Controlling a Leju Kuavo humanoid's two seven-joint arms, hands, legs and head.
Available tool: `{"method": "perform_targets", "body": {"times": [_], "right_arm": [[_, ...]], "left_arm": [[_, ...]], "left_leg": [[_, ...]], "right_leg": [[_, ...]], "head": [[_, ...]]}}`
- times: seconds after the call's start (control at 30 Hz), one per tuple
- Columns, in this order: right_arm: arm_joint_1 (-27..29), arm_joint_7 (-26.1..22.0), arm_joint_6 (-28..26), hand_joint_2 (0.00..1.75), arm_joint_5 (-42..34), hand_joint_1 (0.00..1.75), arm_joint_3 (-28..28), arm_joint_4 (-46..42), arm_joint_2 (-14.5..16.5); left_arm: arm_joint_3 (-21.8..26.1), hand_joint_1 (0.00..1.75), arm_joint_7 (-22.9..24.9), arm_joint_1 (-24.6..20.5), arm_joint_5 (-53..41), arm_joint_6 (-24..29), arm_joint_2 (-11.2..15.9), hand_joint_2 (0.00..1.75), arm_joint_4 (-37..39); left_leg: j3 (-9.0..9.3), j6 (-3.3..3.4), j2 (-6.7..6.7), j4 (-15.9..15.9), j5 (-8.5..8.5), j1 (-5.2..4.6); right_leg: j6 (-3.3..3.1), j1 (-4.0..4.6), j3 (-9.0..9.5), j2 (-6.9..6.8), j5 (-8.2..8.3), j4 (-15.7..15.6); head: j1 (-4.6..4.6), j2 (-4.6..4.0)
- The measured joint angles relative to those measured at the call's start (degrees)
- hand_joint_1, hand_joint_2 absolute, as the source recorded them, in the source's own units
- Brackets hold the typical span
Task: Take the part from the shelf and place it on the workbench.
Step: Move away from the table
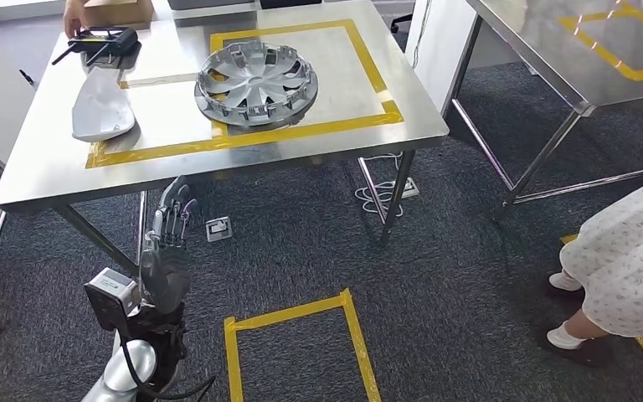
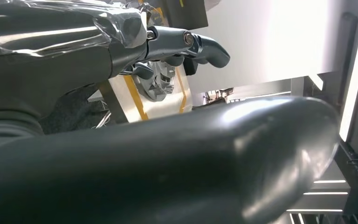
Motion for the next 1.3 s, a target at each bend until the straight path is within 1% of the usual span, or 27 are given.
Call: {"method": "perform_targets", "body": {"times": [0.03, 0.1, 0.13, 0.17, 0.2, 0.27, 0.3, 0.33, 0.37, 0.43, 0.5, 0.57, 0.63, 0.7, 0.77, 0.8, 0.83, 0.87, 0.93, 1.0, 1.03, 1.1, 1.13, 1.17, 1.23, 1.27, 1.3], "right_arm": [[0.0, 0.0, 0.0, 0.0, 0.0, 0.0, 0.0, 0.0, 0.0], [0.1, 0.0, 0.0, 0.0, 0.0, 0.0, 0.0, 0.0, -0.1], [0.1, 0.0, 0.0, 0.0, -0.1, 0.0, 0.0, 0.0, -0.1], [0.1, 0.0, 0.0, 0.0, -0.1, 0.0, 0.1, 0.0, -0.2], [0.1, 0.0, 0.0, 0.0, -0.1, 0.0, 0.1, 0.0, -0.2], [0.1, 0.0, 0.0, 0.0, -0.1, 0.0, 0.1, 0.0, -0.2], [0.2, 0.0, 0.0, 0.0, -0.1, 0.0, 0.2, 0.0, -0.1], [0.2, 0.0, 0.0, 0.0, -0.1, 0.0, 0.2, 0.0, -0.1], [0.2, 0.1, 0.0, 0.0, -0.1, 0.0, 0.3, 0.0, -0.1], [0.2, 0.2, 0.0, 0.0, -0.1, 0.0, 0.3, 0.0, 0.0], [0.2, 0.2, 0.0, 0.0, -0.2, 0.0, 0.3, 0.0, 0.1], [0.1, 0.2, 0.0, 0.0, -0.3, 0.0, 0.4, 0.0, 0.2], [0.2, 0.2, 0.0, 0.0, -0.4, 0.0, 0.5, 0.0, 0.1], [0.3, 0.3, 0.0, 0.0, -0.5, 0.0, 0.6, 0.0, 0.1], [0.3, 0.3, 0.0, 0.0, -0.5, 0.0, 0.7, 0.0, 0.1], [0.3, 0.3, 0.0, 0.0, -0.5, 0.0, 0.7, 0.0, 0.1], [0.3, 0.3, 0.0, 0.0, -0.5, 0.0, 0.7, 0.0, 0.0], [0.2, 0.3, 0.0, 0.0, -0.5, 0.0, 0.8, 0.0, 0.0], [0.2, 0.3, 0.0, 0.0, -0.6, 0.0, 0.9, 0.0, 0.0], [0.0, 0.3, -0.4, 0.0, -0.7, 0.0, 0.9, 0.0, 0.0], [-0.1, 0.3, -0.6, 0.0, -0.8, 0.0, 1.0, 0.0, 0.0], [0.0, 0.3, -1.0, 0.0, -0.9, 0.0, 1.1, 0.1, 0.1], [0.1, 0.3, -1.1, 0.0, -1.0, 0.0, 1.1, 0.1, 0.2], [0.1, 0.3, -1.2, 0.0, -1.1, 0.0, 1.2, 0.1, 0.3], [0.2, 0.3, -1.2, 0.0, -1.2, 0.0, 1.2, 0.2, 0.5], [0.2, 0.3, -1.3, 0.0, -1.2, 0.0, 1.3, 0.2, 0.5], [0.2, 0.3, -1.3, 0.0, -1.2, 0.0, 1.3, 0.2, 0.6]], "left_arm": [[0.0, 0.0, 0.0, 0.0, 0.0, 0.0, -0.1, 0.0, 0.0], [-0.1, 0.0, 0.0, -0.1, 0.0, 0.0, -0.1, 0.0, 0.0], [-0.1, 0.0, 0.0, -0.1, 0.0, 0.0, -0.1, 0.0, 0.0], [-0.2, 0.0, 0.0, -0.1, 0.0, 0.0, -0.1, 0.0, 0.0], [-0.2, 0.0, 0.0, -0.1, 0.0, 0.0, -0.1, 0.0, 0.0], [-0.3, 0.0, 0.0, -0.1, 0.0, 0.0, 0.0, 0.0, 0.0], [-0.3, 0.0, 0.0, -0.1, 0.0, 0.0, 0.0, 0.0, 0.1], [-0.4, 0.0, 0.0, -0.1, 0.0, 0.0, 0.1, 0.0, 0.1], [-0.4, 0.0, 0.0, -0.1, 0.0, 0.0, 0.1, 0.0, 0.2], [-0.4, 0.0, 0.0, -0.3, 0.0, 0.0, 0.1, 0.0, 0.3], [-0.5, 0.0, 0.1, -0.7, 0.0, 0.0, 0.1, 0.0, 0.3], [-0.5, 0.0, 0.2, -0.9, 0.0, 0.0, 0.1, 0.0, 0.3], [-0.5, 0.0, 0.3, -1.0, -0.1, 0.0, 0.0, 0.0, 0.3], [-0.5, 0.0, 0.3, -1.1, -0.1, 0.0, -0.1, 0.0, 0.3], [-0.5, 0.0, 0.4, -1.1, -0.1, 0.0, -0.1, 0.0, 0.4], [-0.5, 0.0, 0.4, -1.0, -0.1, 0.0, -0.2, 0.0, 0.4], [-0.5, 0.0, 0.5, -1.0, -0.1, 0.0, -0.2, 0.0, 0.5], [-0.5, 0.0, 0.5, -1.0, -0.1, 0.0, -0.2, 0.0, 0.5], [-0.5, 0.0, 0.6, -0.9, -0.1, 0.0, -0.2, 0.0, 0.5], [-0.5, 0.0, 0.7, -1.0, -0.1, 0.0, -0.3, 0.0, 0.5], [-0.5, 0.0, 0.7, -1.0, -0.1, 0.0, -0.4, 0.0, 0.5], [-0.5, 0.0, 0.9, -1.0, -0.3, 0.1, -0.5, 0.0, 0.6], [-0.5, 0.0, 0.9, -1.0, -0.4, 0.1, -0.5, 0.0, 0.7], [-0.4, 0.0, 1.0, -0.9, -0.4, 0.1, -0.6, 0.0, 0.8], [-0.3, 0.0, 1.0, -0.8, -0.5, 0.2, -0.6, 0.0, 1.0], [-0.1, 0.0, 1.0, -0.8, -0.5, 0.2, -0.6, 0.0, 1.1], [0.0, 0.0, 1.1, -0.8, -0.5, 0.2, -0.6, 0.0, 1.2]], "left_leg": [[-0.28, -0.34, 0.07, 0.1, 0.45, 0.07], [-0.61, -1.06, 0.04, 0.2, 1.1, 0.37], [-0.98, -1.51, -0.1, 0.6, 0.28, 0.59], [-1.51, -1.98, -0.26, 1.9, -1.59, 0.77], [-2.25, -2.45, -0.4, 4.2, -4.48, 1.03], [-3.74, -3.28, -0.49, 11.4, -10.19, 1.48], [-4.04, -3.56, -0.49, 14.6, -11.43, 1.71], [-3.57, -3.78, -0.49, 16.4, -11.29, 1.92], [-2.04, -3.91, -0.49, 16.0, -10.06, 2.11], [3.7, -3.97, -0.57, 9.6, -7.88, 2.37], [9.14, -3.45, -0.85, 1.9, -8.44, 2.13], [10.57, -2.45, -1.06, -0.9, -9.09, 1.53], [9.7, -1.07, -0.86, -1.2, -7.88, 1.39], [8.36, 0.22, -0.57, -1.6, -6.22, 1.35], [6.59, 0.85, -0.47, -1.5, -4.74, 0.88], [5.62, 1.0, -0.45, -1.5, -3.97, 0.58], [4.59, 1.1, -0.44, -1.4, -3.19, 0.31], [3.56, 1.15, -0.44, -1.3, -2.45, 0.07], [1.57, 1.07, -0.46, -0.9, -1.09, -0.25], [0.23, 0.73, -0.42, -0.5, 0.07, -0.48], [-0.1, 0.49, -0.34, -0.5, 0.62, -0.45], [-0.48, -0.18, -0.22, -0.7, 1.78, -0.22], [-0.75, -0.58, -0.34, -0.6, 1.72, -0.05], [-1.15, -1.02, -0.48, 0.1, 0.63, 0.11], [-2.5, -1.97, -0.74, 4.7, -4.81, 0.65], [-3.29, -2.42, -0.75, 8.4, -7.87, 0.96], [-3.92, -2.83, -0.75, 12.2, -9.9, 1.29]], "right_leg": [[-0.48, 0.25, 0.8, 0.04, -0.48, -1.6], [-1.3, 0.33, 0.26, 0.01, 0.2, -2.2], [-1.82, 0.21, -0.18, -0.06, 0.81, -2.2], [-2.26, 0.01, -0.74, -0.16, 1.5, -2.3], [-2.56, -0.15, -1.44, -0.24, 2.22, -2.4], [-2.73, -0.16, -3.04, -0.29, 3.69, -2.3], [-2.61, -0.19, -3.93, -0.29, 4.44, -2.2], [-2.42, -0.26, -4.82, -0.28, 5.16, -2.2], [-2.16, -0.35, -5.68, -0.26, 5.82, -2.1], [-1.52, -0.54, -6.95, -0.21, 6.95, -2.1], [-0.65, -0.55, -7.56, -0.2, 8.0, -2.2], [0.33, -0.61, -7.74, -0.24, 9.08, -2.4], [0.84, -0.77, -8.17, -0.23, 9.19, -2.3], [0.1, -0.68, -9.76, -0.19, 5.72, 1.2], [-0.86, -0.51, -11.96, -0.15, 0.42, 8.5], [-0.85, -0.44, -12.59, -0.14, -1.05, 12.0], [-0.56, -0.39, -12.48, -0.14, -1.32, 14.4], [-0.13, -0.29, -11.56, -0.14, -0.59, 14.9], [0.17, 0.13, -6.68, -0.14, 1.42, 9.9], [-0.66, 0.72, -0.5, -0.17, 0.77, 1.3], [-1.1, 0.98, 1.2, -0.16, 0.09, -1.6], [-1.76, 1.2, 1.45, -0.13, 0.1, -3.5], [-2.05, 1.1, 0.98, -0.19, 0.71, -3.7], [-2.46, 0.91, 0.55, -0.26, 1.35, -3.8], [-2.98, 0.56, -0.68, -0.42, 2.75, -3.9], [-3.13, 0.52, -1.41, -0.44, 3.44, -3.8], [-3.08, 0.48, -2.22, -0.46, 4.18, -3.8]], "head": [[-0.03, 0.0], [0.08, 0.0], [0.12, 0.0], [0.13, 0.0], [0.15, 0.0], [0.08, 0.0], [0.08, 0.0], [0.07, 0.0], [0.07, 0.0], [0.06, 0.0], [0.08, 0.0], [0.05, 0.0], [0.02, 0.0], [0.16, 0.0], [0.26, 0.0], [0.26, 0.0], [0.25, 0.0], [0.25, 0.0], [0.24, 0.0], [0.18, 0.0], [0.14, 0.0], [0.14, 0.0], [0.22, 0.0], [0.21, 0.0], [0.14, 0.0], [0.07, 0.0], [0.06, 0.0]]}}
